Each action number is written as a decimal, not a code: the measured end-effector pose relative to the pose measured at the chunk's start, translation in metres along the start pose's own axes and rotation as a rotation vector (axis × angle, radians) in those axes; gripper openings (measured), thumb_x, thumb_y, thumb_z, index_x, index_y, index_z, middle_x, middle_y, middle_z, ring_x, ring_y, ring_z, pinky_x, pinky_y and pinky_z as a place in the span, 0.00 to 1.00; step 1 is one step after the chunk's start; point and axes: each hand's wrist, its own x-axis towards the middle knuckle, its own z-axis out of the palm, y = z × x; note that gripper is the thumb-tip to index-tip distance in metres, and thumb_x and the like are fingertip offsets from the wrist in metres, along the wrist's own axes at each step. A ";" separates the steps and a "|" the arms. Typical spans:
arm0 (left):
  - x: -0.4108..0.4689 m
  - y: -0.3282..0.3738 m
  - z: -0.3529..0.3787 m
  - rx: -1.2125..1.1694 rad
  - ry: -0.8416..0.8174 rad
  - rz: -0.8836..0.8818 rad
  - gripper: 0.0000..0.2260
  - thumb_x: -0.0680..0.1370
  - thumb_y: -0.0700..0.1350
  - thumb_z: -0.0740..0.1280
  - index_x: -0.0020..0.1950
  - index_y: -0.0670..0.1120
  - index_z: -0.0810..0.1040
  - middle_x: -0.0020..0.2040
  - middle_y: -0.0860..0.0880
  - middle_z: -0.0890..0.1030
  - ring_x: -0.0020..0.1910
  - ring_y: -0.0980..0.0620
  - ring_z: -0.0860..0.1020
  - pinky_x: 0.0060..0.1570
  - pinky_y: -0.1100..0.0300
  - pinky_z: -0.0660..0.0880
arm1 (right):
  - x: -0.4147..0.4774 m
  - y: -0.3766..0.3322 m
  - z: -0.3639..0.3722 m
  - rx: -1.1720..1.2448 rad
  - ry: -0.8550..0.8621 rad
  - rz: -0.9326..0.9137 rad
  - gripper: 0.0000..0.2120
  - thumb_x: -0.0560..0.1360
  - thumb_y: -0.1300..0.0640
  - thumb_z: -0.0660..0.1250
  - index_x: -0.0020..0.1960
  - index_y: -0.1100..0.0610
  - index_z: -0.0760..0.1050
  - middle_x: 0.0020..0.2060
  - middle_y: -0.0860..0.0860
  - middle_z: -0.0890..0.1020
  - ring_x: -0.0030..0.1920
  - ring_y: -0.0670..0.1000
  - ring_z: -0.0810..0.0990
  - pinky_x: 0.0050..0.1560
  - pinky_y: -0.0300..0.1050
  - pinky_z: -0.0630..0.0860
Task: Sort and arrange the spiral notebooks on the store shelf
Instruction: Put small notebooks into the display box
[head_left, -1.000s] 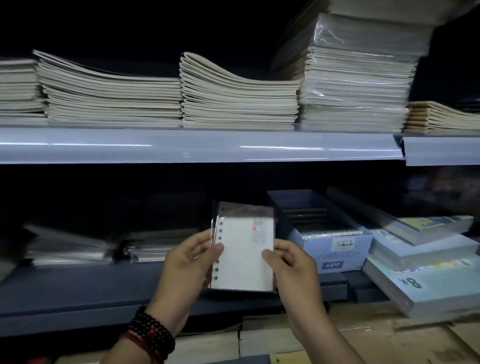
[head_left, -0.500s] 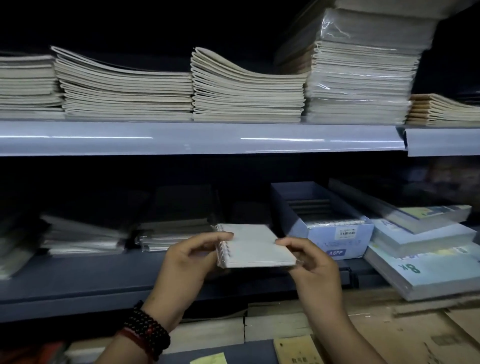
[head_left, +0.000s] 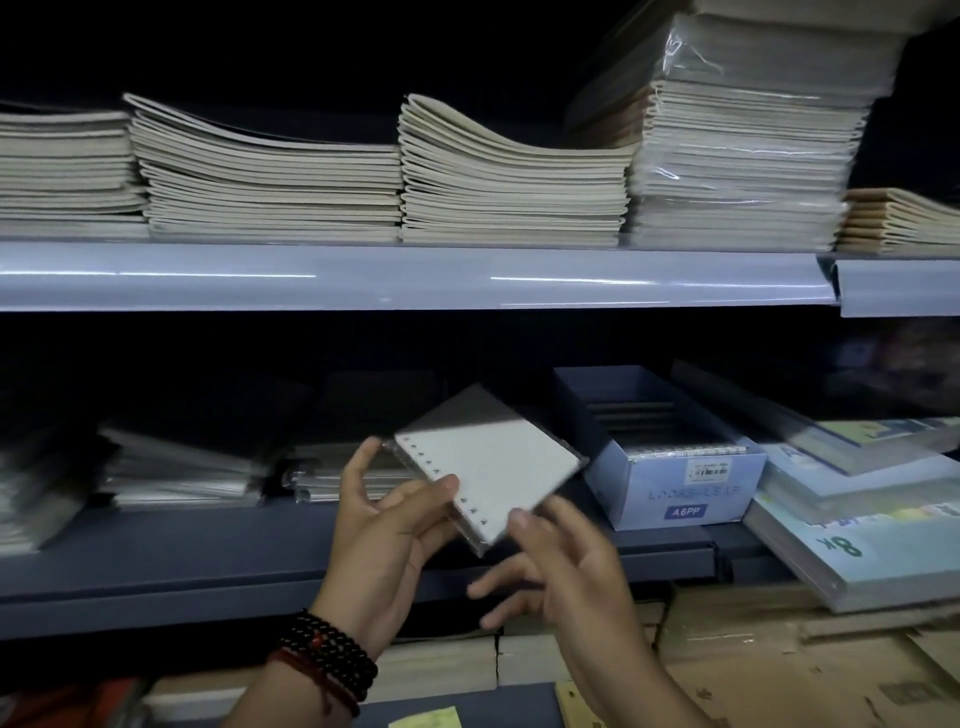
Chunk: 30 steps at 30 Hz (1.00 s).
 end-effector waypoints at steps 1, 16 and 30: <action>-0.001 -0.002 0.000 0.022 -0.011 -0.014 0.43 0.71 0.31 0.73 0.76 0.63 0.59 0.55 0.34 0.83 0.54 0.40 0.84 0.46 0.50 0.83 | 0.000 0.003 0.001 0.005 0.017 -0.008 0.13 0.78 0.58 0.67 0.61 0.61 0.75 0.49 0.62 0.85 0.36 0.64 0.83 0.30 0.50 0.81; 0.005 0.001 -0.017 0.073 0.061 -0.061 0.18 0.67 0.36 0.75 0.56 0.35 0.83 0.52 0.37 0.85 0.48 0.44 0.86 0.48 0.54 0.84 | 0.020 -0.011 -0.030 -0.060 0.425 -0.215 0.12 0.76 0.64 0.72 0.59 0.57 0.80 0.44 0.56 0.86 0.40 0.56 0.87 0.42 0.39 0.82; 0.034 -0.035 0.092 0.293 0.005 0.195 0.04 0.73 0.41 0.75 0.46 0.41 0.86 0.42 0.42 0.87 0.43 0.47 0.86 0.48 0.55 0.81 | 0.055 -0.075 -0.125 -0.475 0.585 -0.369 0.05 0.73 0.55 0.76 0.49 0.51 0.85 0.39 0.44 0.86 0.42 0.42 0.83 0.42 0.33 0.78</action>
